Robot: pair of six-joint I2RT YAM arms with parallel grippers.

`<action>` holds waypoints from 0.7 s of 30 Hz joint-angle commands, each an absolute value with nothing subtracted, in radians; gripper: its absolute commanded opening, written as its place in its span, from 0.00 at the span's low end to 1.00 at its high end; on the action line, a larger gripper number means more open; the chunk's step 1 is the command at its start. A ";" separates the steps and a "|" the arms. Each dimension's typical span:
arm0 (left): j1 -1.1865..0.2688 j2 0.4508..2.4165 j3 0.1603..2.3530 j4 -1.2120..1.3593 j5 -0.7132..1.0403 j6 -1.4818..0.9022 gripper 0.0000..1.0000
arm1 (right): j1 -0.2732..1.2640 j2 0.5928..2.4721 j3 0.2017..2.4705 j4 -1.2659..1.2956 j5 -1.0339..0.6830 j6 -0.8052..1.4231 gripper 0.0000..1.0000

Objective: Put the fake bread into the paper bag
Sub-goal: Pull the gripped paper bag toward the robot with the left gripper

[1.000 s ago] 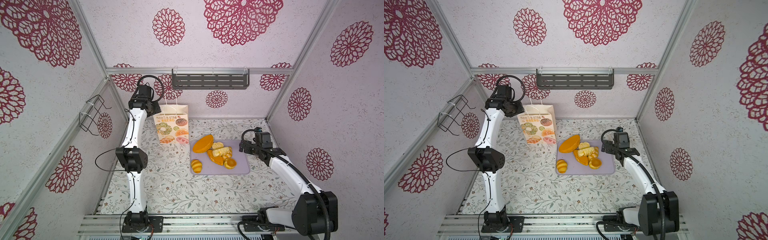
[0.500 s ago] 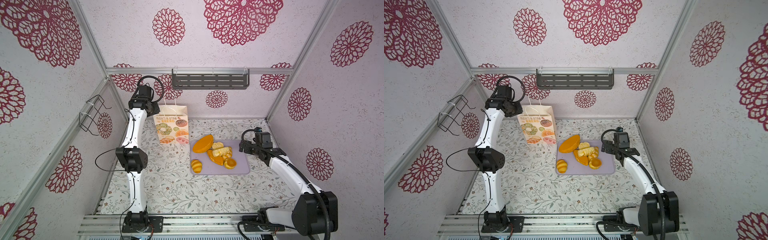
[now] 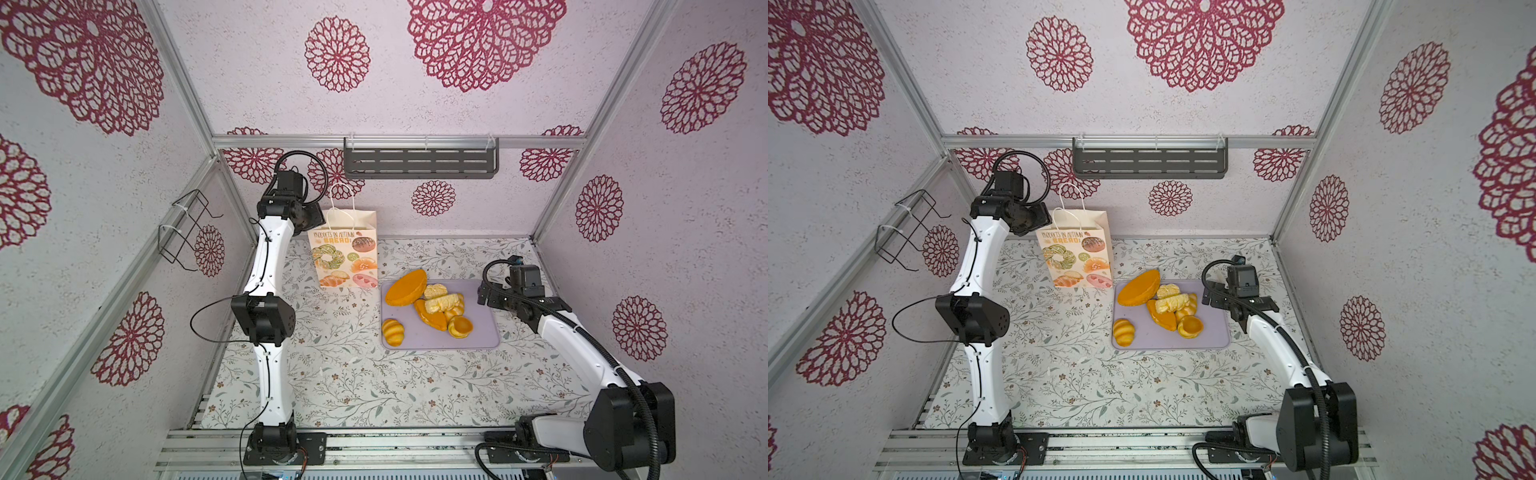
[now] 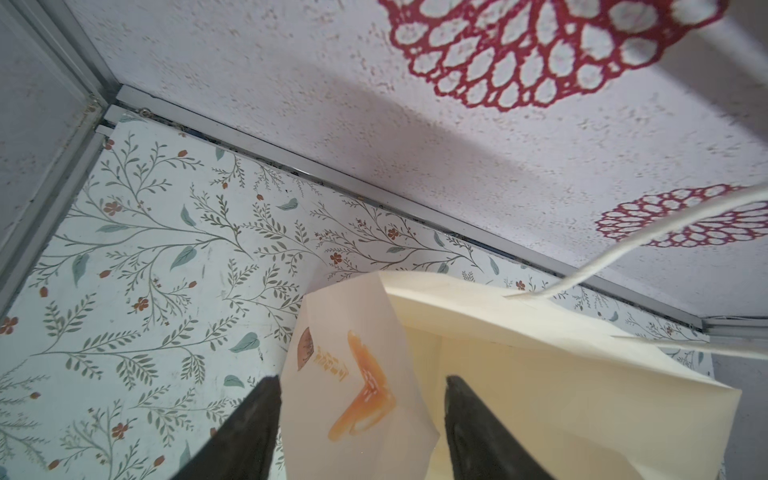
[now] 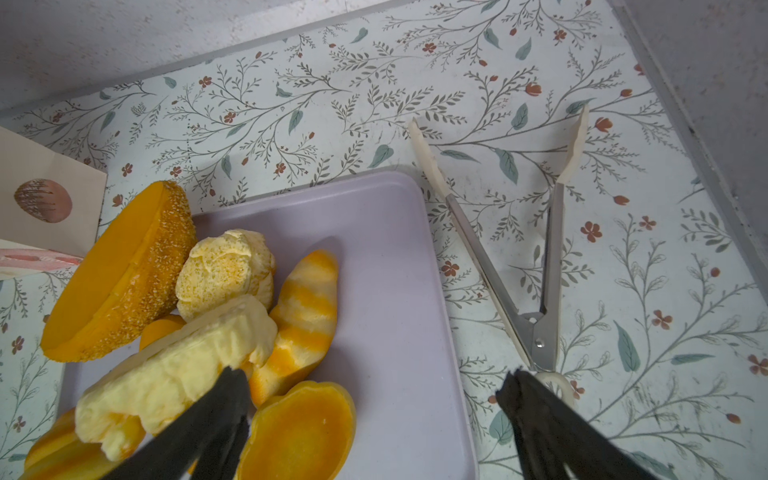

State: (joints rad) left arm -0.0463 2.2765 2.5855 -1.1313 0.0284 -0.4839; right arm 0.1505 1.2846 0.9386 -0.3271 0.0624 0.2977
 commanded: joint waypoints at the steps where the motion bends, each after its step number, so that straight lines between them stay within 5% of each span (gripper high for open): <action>1: -0.051 2.243 2.582 -1.110 0.045 -0.489 0.67 | 0.147 1.282 0.937 -0.317 0.052 0.287 0.99; 16: -0.086 2.292 2.581 -1.180 -0.107 -0.407 0.57 | 0.146 1.281 0.931 -0.317 0.049 0.286 0.99; 21: -0.088 2.286 2.582 -1.177 -0.136 -0.398 0.36 | 0.146 1.285 0.933 -0.314 0.044 0.290 0.99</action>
State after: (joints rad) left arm -0.0879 2.2803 2.5855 -1.1698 -0.0990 -0.4191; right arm 0.1493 1.2854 0.9356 -0.3264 0.0502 0.2977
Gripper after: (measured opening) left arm 0.396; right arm 0.989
